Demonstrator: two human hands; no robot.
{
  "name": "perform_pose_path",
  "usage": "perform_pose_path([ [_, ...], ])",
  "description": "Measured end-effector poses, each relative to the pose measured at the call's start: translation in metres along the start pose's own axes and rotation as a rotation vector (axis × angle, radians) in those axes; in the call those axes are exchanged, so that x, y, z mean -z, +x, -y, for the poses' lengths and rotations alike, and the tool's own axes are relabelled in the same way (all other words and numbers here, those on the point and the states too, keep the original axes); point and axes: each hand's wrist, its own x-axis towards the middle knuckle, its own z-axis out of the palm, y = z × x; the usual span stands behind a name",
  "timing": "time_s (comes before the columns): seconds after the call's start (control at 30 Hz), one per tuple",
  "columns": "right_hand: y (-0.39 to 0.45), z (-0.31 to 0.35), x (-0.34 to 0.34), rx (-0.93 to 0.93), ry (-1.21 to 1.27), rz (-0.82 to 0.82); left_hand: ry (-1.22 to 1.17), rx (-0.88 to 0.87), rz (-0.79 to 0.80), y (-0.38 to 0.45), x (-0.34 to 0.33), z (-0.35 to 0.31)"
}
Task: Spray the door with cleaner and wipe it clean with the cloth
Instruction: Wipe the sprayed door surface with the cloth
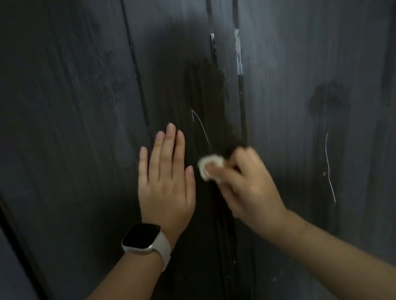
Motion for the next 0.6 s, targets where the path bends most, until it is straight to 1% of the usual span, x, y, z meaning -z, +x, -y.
perform_pose_path([
  [0.07,-0.018,0.005,0.003,0.007,-0.013,0.082,-0.039,-0.036,-0.012,0.010,0.015,0.006],
  [0.13,-0.005,0.005,0.009,-0.014,-0.034,0.117,-0.001,-0.066,-0.048,0.030,0.022,0.018],
  [0.2,0.032,0.010,0.015,-0.071,-0.053,0.059,0.029,-0.042,-0.043,0.052,0.024,0.031],
  [0.27,0.067,0.015,0.015,-0.184,-0.044,-0.071,0.045,-0.023,-0.007,0.064,0.020,0.041],
  [0.3,0.076,0.018,0.012,-0.225,-0.029,-0.122,0.059,-0.035,0.007,0.064,0.018,0.044],
  [0.33,0.076,0.022,0.010,-0.243,-0.012,-0.136,0.075,-0.055,0.008,0.063,0.015,0.047],
  [0.37,0.066,0.023,0.006,-0.232,-0.011,-0.110,0.084,-0.072,0.001,0.061,0.012,0.049],
  [0.5,0.008,0.022,0.012,-0.076,-0.110,0.115,0.075,-0.085,-0.033,0.059,0.008,0.049],
  [0.53,0.013,0.018,0.018,-0.074,-0.118,0.140,0.074,-0.089,-0.036,0.060,0.008,0.048],
  [0.57,0.028,0.015,0.022,-0.094,-0.116,0.131,0.068,-0.091,-0.040,0.060,0.008,0.048],
  [0.6,0.050,0.014,0.025,-0.125,-0.103,0.078,0.057,-0.092,-0.044,0.060,0.008,0.048],
])
